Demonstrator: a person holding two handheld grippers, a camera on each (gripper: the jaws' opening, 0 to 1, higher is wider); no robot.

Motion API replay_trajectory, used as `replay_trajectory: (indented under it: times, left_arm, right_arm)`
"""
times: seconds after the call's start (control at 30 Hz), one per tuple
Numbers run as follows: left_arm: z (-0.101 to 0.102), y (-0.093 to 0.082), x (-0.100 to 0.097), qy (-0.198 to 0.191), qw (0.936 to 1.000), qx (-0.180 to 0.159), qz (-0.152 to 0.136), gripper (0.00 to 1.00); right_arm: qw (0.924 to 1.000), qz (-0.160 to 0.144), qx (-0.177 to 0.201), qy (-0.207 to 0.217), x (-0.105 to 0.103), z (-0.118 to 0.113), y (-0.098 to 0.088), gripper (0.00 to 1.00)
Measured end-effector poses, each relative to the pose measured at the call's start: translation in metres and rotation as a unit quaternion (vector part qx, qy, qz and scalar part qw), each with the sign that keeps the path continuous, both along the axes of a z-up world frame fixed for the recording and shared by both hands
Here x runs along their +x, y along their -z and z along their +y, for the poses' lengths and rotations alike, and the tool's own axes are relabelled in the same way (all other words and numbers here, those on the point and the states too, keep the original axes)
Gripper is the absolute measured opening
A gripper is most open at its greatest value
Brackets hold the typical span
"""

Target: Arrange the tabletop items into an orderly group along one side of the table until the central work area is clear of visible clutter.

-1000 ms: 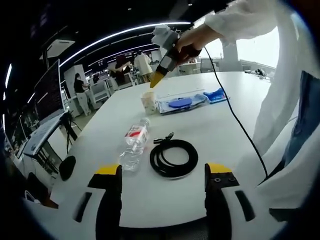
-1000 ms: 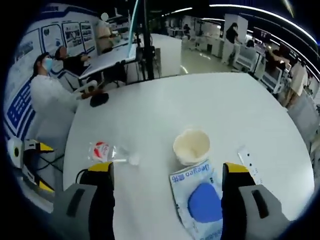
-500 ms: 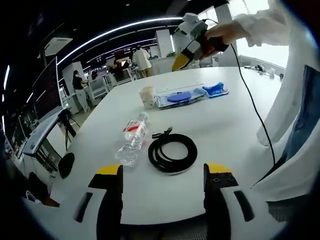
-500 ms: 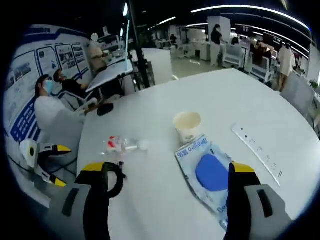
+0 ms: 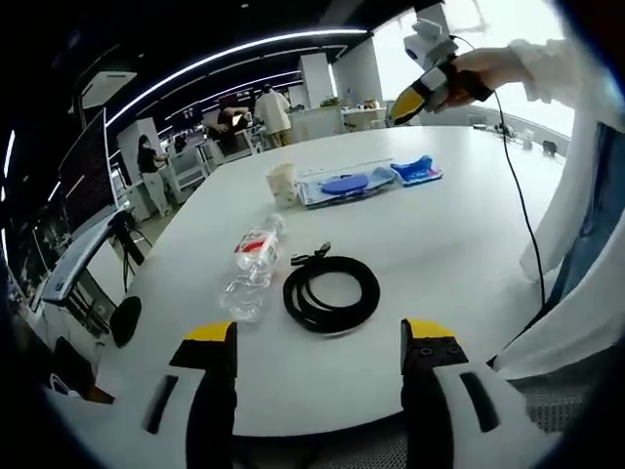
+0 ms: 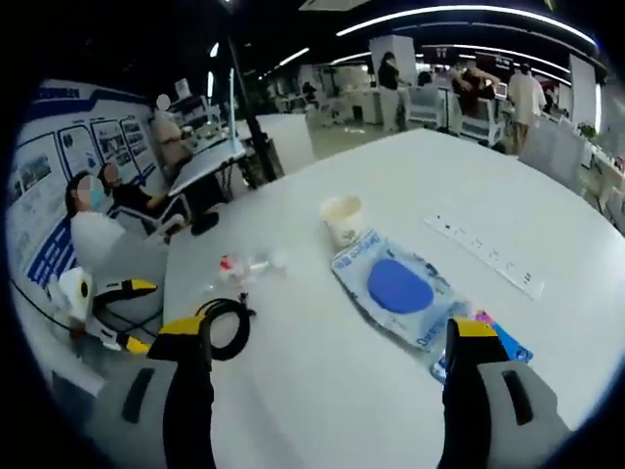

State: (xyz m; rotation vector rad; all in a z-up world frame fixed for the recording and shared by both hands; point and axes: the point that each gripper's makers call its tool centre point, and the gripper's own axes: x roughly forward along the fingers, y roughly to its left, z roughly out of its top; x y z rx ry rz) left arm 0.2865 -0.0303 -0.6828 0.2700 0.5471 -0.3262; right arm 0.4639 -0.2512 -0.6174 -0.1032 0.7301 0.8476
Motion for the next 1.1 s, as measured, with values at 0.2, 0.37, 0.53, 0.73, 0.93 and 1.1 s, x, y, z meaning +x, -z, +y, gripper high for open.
replay_trajectory:
  times: [0.2, 0.37, 0.53, 0.73, 0.93, 1.1]
  left_arm:
    - [0.000, -0.001, 0.001, -0.005, 1.0000, -0.008, 0.001, 0.72]
    - [0.000, 0.000, 0.000, -0.002, 1.0000, -0.003, 0.003, 0.71]
    - [0.001, 0.001, 0.000, -0.004, 1.0000, -0.001, 0.004, 0.71]
    - [0.000, 0.001, 0.000, -0.001, 0.9999, 0.008, 0.009, 0.71]
    - [0.002, 0.005, -0.001, -0.001, 0.9995, 0.022, 0.020, 0.69]
    - [0.000, 0.007, -0.002, 0.007, 0.9993, 0.026, 0.026, 0.68]
  right_arm:
    - [0.9994, 0.017, 0.013, 0.029, -0.021, -0.028, 0.004, 0.99]
    - [0.9988, 0.028, 0.002, 0.040, -0.035, -0.048, 0.015, 0.97]
    - [0.9972, 0.031, 0.014, 0.067, -0.042, -0.068, 0.014, 0.98]
    - [0.9947, 0.032, 0.021, 0.095, -0.044, -0.091, 0.014, 0.98]
    - [0.9916, 0.036, 0.028, 0.121, -0.053, -0.110, 0.017, 0.98]
    - [0.9888, 0.047, 0.039, 0.136, -0.062, -0.116, 0.025, 0.97]
